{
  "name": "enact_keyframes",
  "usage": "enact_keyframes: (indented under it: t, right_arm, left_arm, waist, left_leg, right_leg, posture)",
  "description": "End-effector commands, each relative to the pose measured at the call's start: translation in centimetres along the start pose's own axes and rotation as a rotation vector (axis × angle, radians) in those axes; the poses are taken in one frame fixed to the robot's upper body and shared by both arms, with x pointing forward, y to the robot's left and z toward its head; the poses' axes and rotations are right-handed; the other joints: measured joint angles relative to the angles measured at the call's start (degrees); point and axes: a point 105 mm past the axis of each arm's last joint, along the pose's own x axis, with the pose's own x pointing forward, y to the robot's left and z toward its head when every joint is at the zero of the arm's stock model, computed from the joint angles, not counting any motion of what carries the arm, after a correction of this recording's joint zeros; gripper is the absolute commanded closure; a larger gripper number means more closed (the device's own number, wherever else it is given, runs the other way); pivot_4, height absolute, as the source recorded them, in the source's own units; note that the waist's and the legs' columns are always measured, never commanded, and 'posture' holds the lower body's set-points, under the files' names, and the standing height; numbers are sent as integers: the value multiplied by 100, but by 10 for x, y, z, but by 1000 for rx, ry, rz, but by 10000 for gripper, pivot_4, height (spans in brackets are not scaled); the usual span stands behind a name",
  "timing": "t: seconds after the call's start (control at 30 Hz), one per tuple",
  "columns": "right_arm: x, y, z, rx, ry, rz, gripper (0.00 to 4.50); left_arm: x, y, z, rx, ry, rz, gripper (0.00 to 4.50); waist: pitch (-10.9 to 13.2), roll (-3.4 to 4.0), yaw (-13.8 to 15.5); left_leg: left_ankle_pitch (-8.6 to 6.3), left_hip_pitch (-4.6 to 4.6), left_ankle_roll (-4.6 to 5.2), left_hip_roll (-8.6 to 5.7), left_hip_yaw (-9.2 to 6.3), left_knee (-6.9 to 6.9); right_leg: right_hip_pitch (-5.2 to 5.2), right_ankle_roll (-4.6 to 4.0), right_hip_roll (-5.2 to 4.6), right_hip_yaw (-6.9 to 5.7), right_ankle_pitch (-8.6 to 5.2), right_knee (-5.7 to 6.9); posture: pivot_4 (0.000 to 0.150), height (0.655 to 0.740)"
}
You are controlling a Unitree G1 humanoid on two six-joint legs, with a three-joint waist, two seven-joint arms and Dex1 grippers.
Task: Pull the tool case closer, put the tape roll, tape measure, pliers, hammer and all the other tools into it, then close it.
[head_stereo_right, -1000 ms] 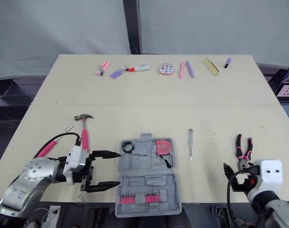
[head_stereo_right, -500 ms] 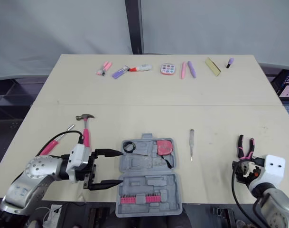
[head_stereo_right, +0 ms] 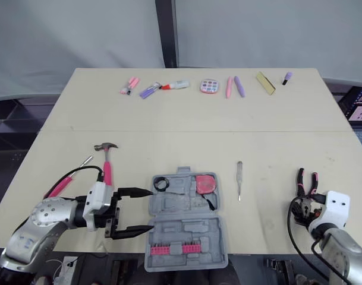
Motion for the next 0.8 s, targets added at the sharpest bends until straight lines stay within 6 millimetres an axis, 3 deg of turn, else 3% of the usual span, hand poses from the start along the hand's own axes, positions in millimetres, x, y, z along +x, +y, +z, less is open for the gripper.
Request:
enact_keyframes:
  t: [0.03,0.37,0.5,0.63,0.8]
  right_arm:
    - [0,-4,4,-15,-11,-16,354]
    - [2,-1,3,-10,-3,-5,354]
    - [3,1,3,-10,-4,-3,13315]
    - [3,1,3,-9,-5,-3,34787]
    - [4,2,3,-7,-4,-3,35468]
  left_arm:
    - [-1,-2,8,43,-11,2,0]
    - [0,-3,7,43,-12,4,0]
    - [1,-3,6,43,-13,4,0]
    - [1,-3,6,41,-13,3,0]
    - [2,-3,6,38,-12,4,0]
  waist:
    - [0,0,0]
    - [0,0,-4]
    - [0,0,-2]
    - [0,0,15]
    - [0,0,6]
  left_leg:
    - [0,0,0,0,0,0]
    - [0,0,0,2,0,0]
    - [0,0,0,2,0,0]
    - [0,-1,0,-1,-1,3]
    - [0,-1,0,-1,-2,2]
  right_leg:
    - [0,0,0,0,0,0]
    - [0,0,1,0,0,0]
    - [0,0,1,0,0,0]
    - [1,0,-1,0,0,0]
    - [1,0,0,0,0,-1]
  posture:
    - [1500,7400]
    - [1500,7400]
    - [1500,7400]
    - [1500,7400]
    - [1500,7400]
